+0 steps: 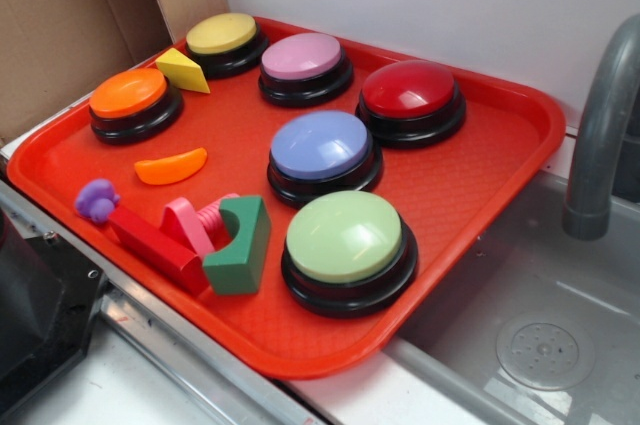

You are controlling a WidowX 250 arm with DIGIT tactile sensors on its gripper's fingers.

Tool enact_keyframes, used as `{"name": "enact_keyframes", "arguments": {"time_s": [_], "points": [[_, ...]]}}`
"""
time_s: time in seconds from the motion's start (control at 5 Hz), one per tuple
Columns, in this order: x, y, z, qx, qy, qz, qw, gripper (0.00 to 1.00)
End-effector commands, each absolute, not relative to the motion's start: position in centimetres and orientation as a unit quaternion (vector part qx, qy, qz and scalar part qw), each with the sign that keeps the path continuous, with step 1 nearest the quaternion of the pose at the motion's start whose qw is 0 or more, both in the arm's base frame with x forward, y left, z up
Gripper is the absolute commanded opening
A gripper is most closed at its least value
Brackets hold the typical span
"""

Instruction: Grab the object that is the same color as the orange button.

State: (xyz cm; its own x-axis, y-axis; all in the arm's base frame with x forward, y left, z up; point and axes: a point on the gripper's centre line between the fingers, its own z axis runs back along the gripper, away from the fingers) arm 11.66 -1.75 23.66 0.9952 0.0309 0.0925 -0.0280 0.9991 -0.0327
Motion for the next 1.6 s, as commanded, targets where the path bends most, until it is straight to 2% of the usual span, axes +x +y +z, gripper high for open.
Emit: {"name": "enact_keyframes", "arguments": {"time_s": [0.0,0.2,0.4,0.6,0.8,1.0,1.4], "points": [[11.7,-1.7,23.7,-0.016,-0.047,0.015,0.999,1.00],[12.6,-1.0,21.6,-0.014,-0.040,-0.006,0.999,1.00],[13.2,-0.3,19.4,0.007,-0.034,-0.021,0.999,1.00],[13.7,0.4,17.5,0.004,-0.049,-0.031,0.998,1.00],[14.7,1.8,14.3,0.008,-0.069,-0.040,0.997,1.00],[15.8,3.0,11.0,-0.007,-0.079,-0.038,0.996,1.00],[18.1,3.8,5.7,-0.007,-0.068,-0.023,0.997,1.00]]}}
